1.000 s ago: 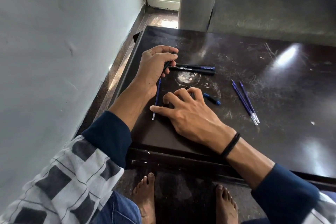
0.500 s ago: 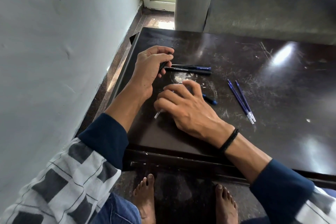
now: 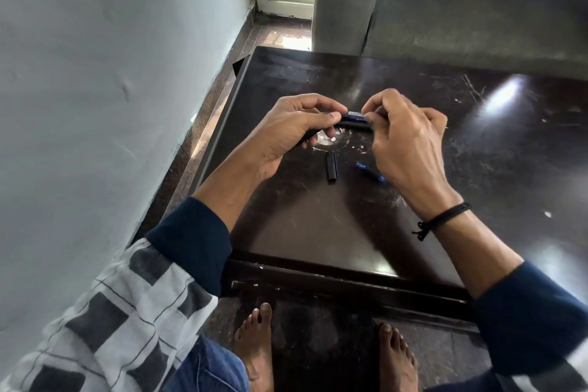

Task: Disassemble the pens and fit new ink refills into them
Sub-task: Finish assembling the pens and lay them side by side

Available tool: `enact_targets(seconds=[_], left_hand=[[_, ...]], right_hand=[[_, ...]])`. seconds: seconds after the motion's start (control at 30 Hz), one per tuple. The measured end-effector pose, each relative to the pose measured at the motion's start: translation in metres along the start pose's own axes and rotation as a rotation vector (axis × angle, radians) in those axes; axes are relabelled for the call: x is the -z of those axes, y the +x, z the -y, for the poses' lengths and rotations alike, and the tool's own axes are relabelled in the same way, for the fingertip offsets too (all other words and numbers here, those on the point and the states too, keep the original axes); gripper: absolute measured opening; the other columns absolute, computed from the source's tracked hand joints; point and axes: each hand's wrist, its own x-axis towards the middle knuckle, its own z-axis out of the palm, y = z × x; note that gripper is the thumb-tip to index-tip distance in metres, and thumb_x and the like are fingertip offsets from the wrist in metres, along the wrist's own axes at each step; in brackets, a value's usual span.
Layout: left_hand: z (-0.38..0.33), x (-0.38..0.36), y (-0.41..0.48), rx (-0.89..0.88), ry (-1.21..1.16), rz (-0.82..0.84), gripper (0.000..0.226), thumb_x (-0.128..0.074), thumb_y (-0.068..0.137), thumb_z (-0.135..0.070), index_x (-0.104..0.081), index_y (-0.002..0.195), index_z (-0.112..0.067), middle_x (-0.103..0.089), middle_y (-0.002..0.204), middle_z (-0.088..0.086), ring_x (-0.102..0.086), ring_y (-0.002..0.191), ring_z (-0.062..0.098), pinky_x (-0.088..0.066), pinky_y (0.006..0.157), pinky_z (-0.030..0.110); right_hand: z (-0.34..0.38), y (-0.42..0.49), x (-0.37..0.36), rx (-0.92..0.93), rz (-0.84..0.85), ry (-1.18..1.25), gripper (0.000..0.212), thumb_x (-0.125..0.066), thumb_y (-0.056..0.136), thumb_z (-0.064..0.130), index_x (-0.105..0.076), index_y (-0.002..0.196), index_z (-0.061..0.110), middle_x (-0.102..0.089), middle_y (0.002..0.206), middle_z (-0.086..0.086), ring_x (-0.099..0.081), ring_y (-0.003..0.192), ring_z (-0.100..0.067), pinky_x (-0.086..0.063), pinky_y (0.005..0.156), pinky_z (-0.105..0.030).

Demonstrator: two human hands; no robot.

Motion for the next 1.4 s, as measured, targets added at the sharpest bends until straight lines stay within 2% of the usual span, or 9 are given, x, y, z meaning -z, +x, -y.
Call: enact_targets(seconds=[0.27,0.43,0.6,0.73,0.83,0.93,1.0,1.2,1.4], left_hand=[[0.003,-0.003,0.0,-0.017,0.093,0.002,0.012,-0.071,0.091,-0.02,-0.078,0.1,-0.024,-0.072,0.079,0.005,-0.052,0.063,0.012,-0.04,0.057,0.022],[0.005,-0.004,0.0,-0.067,0.176,-0.013,0.012,-0.072,0.089,-0.015,-0.079,0.096,-0.023,-0.074,0.078,0.01,-0.057,0.056,-0.004,-0.044,0.053,0.013],[0.006,-0.005,0.0,-0.052,0.197,0.025,0.009,-0.074,0.089,-0.015,-0.078,0.097,-0.02,-0.074,0.083,0.015,-0.062,0.07,0.006,-0.048,0.058,0.016],[0.006,-0.003,0.001,-0.032,0.224,0.019,0.007,-0.074,0.088,-0.013,-0.078,0.094,-0.015,-0.074,0.078,0.014,-0.061,0.062,0.002,-0.046,0.054,0.015],[0.005,0.002,0.002,-0.026,0.194,-0.059,0.008,-0.073,0.088,-0.01,-0.078,0.093,-0.013,-0.071,0.07,0.007,-0.055,0.051,-0.003,-0.041,0.049,0.012],[0.005,0.007,0.004,-0.021,0.175,-0.099,0.009,-0.072,0.088,-0.009,-0.078,0.095,-0.011,-0.071,0.072,0.008,-0.054,0.047,-0.003,-0.039,0.047,0.011],[0.005,0.007,0.004,-0.02,0.176,-0.078,0.009,-0.073,0.087,-0.011,-0.078,0.094,-0.013,-0.071,0.071,0.007,-0.054,0.048,-0.002,-0.04,0.047,0.011],[0.011,0.0,0.005,-0.031,0.279,0.061,0.009,-0.076,0.086,-0.018,-0.079,0.095,-0.02,-0.075,0.074,0.007,-0.064,0.07,0.006,-0.047,0.06,0.02],[0.011,-0.006,0.003,-0.068,0.306,0.099,0.009,-0.076,0.087,-0.02,-0.079,0.095,-0.022,-0.075,0.073,0.005,-0.066,0.072,0.009,-0.049,0.063,0.022]], right_hand=[[0.003,-0.004,-0.001,0.009,0.048,0.0,0.013,-0.059,0.098,0.014,-0.063,0.098,0.026,-0.07,0.093,0.011,-0.052,0.086,-0.001,-0.018,0.091,-0.026],[0.008,-0.006,-0.001,0.006,0.082,0.01,0.01,-0.06,0.099,0.016,-0.064,0.101,0.025,-0.07,0.093,0.011,-0.061,0.091,-0.009,-0.023,0.097,-0.032],[0.008,-0.007,0.0,0.014,0.128,0.054,0.009,-0.064,0.098,0.018,-0.061,0.104,0.025,-0.068,0.086,0.01,-0.061,0.086,-0.009,-0.023,0.1,-0.03],[0.003,-0.006,0.001,0.003,0.092,-0.038,0.02,-0.072,0.092,0.039,-0.06,0.104,0.027,-0.068,0.09,0.013,-0.06,0.093,-0.009,-0.017,0.115,-0.042],[-0.004,0.0,0.007,-0.08,0.117,-0.087,0.025,-0.074,0.087,0.05,-0.065,0.102,0.031,-0.063,0.098,0.017,-0.052,0.101,-0.009,-0.017,0.117,-0.051],[-0.01,0.008,0.012,-0.137,0.127,-0.017,0.009,-0.072,0.091,0.031,-0.071,0.099,0.034,-0.066,0.093,0.016,-0.06,0.102,-0.012,-0.025,0.114,-0.049],[-0.012,0.01,0.015,-0.167,0.125,0.026,0.015,-0.067,0.094,0.023,-0.075,0.098,0.035,-0.072,0.092,0.013,-0.062,0.103,-0.013,-0.026,0.113,-0.045],[-0.013,0.011,0.019,-0.115,0.219,0.07,0.02,-0.072,0.093,0.018,-0.081,0.105,0.033,-0.079,0.106,0.01,-0.065,0.112,-0.012,-0.032,0.116,-0.049],[-0.006,0.006,0.014,0.0,0.286,0.038,0.028,-0.073,0.089,0.014,-0.08,0.11,0.03,-0.077,0.115,0.008,-0.066,0.116,-0.014,-0.039,0.11,-0.053]])
